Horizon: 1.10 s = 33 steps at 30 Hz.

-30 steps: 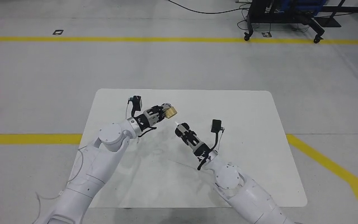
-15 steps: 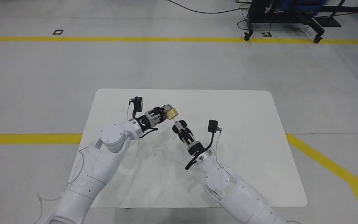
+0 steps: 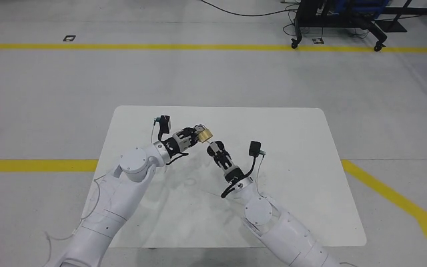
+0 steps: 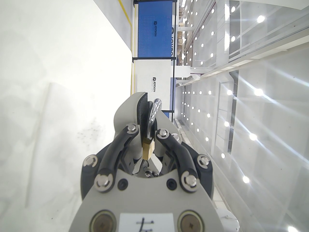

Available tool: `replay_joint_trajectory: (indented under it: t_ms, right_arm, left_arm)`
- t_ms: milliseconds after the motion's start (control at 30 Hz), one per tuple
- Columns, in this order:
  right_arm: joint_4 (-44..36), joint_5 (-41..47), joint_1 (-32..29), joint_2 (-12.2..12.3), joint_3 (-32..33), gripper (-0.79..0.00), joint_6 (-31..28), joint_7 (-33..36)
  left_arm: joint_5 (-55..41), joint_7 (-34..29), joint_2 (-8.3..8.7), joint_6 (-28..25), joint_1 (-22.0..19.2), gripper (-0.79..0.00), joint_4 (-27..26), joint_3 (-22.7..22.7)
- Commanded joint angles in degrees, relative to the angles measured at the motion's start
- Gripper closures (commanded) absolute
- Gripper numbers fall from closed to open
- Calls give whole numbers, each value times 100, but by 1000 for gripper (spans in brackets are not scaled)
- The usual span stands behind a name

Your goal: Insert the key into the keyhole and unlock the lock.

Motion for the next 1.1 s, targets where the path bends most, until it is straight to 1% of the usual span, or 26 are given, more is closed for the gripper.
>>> replay_joint_trajectory:
  t_ms: [0, 367, 1067]
  right_arm:
    - [-13, -36, -16, -12, 35, 0, -7, -13]
    - [13, -293, -31, -124, 76, 0, 160, -139]
    - [205, -688, 1, -356, 58, 0, 304, -308]
  left_arm:
    - [21, -5, -5, 12, 0, 0, 2, -4]
    - [25, -31, -34, 41, 13, 0, 7, -44]
    - [39, -97, -89, 109, 13, 0, 48, -89]
